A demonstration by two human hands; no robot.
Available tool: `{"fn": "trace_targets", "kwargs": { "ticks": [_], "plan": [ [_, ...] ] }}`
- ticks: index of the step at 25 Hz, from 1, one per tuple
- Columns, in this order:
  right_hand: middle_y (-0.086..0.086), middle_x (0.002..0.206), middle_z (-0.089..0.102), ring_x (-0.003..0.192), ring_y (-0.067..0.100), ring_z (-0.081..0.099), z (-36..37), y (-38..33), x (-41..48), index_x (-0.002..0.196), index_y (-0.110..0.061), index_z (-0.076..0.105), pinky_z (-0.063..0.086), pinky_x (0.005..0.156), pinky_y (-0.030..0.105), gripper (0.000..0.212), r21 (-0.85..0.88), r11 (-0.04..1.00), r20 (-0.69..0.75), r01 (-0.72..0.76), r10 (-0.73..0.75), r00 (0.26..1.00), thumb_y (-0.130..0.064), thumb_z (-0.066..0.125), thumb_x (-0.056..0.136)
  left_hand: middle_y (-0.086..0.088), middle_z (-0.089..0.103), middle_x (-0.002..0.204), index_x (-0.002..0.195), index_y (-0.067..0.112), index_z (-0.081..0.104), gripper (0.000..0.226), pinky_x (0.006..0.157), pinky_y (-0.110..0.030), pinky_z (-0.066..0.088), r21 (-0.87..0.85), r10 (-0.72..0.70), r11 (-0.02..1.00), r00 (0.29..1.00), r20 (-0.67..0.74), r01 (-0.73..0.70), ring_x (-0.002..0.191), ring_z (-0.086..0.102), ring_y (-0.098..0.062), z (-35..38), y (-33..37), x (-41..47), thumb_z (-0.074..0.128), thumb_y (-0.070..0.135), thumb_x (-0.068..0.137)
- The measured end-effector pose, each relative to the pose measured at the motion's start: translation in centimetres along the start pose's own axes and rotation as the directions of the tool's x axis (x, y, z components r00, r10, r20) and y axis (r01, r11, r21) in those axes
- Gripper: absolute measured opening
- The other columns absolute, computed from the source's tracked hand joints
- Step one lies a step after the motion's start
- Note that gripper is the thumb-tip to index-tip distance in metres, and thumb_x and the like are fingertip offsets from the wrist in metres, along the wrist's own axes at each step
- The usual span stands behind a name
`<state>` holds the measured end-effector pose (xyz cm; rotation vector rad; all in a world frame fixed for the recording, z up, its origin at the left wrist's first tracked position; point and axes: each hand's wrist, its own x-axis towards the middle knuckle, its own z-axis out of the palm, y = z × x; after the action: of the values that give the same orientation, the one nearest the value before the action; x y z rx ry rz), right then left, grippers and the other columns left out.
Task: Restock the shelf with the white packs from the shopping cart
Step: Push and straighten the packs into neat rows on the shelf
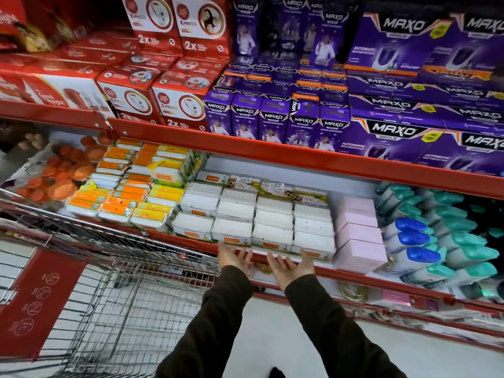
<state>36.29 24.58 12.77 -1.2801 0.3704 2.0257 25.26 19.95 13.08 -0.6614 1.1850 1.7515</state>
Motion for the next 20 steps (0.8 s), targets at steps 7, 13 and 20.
{"fn": "trace_targets", "kwargs": {
  "ticks": [7,13,20],
  "plan": [
    [0.023,0.154,0.033,0.137,0.042,0.041,4.5,5.5,1.1,0.149,0.001,0.026,0.039,0.112,0.048,0.075,0.006,0.996,0.084,-0.092,0.091,0.992,-0.047,0.051,0.097,-0.013,0.025,0.161,0.157,0.017,0.017,0.074,0.117,-0.050,0.034,-0.044,-0.133,0.990,0.990,0.047,0.135,0.141,0.036,-0.042,-0.8,5.8,4.2,0.041,0.055,0.098],
    [0.024,0.152,0.037,0.135,0.041,0.044,5.5,6.4,2.0,0.146,0.004,0.029,0.041,0.110,0.047,0.075,0.020,0.998,0.072,-0.055,0.054,0.996,-0.050,0.048,0.097,-0.016,0.034,0.154,0.154,0.008,0.024,0.075,0.108,-0.045,0.042,-0.044,-0.191,0.980,0.978,0.080,0.195,0.134,0.046,-0.039,-0.6,6.3,5.3,0.043,0.054,0.098],
    [0.024,0.155,0.033,0.139,0.042,0.039,4.9,7.7,2.0,0.149,0.001,0.026,0.037,0.114,0.047,0.077,0.052,0.997,0.036,-0.059,0.057,0.998,-0.050,0.049,0.097,-0.014,0.030,0.158,0.153,0.010,0.024,0.068,0.109,-0.042,0.042,0.013,-0.053,0.998,0.997,-0.055,0.053,0.140,0.040,-0.032,-3.0,9.0,6.0,0.037,0.051,0.101]
  ]
}}
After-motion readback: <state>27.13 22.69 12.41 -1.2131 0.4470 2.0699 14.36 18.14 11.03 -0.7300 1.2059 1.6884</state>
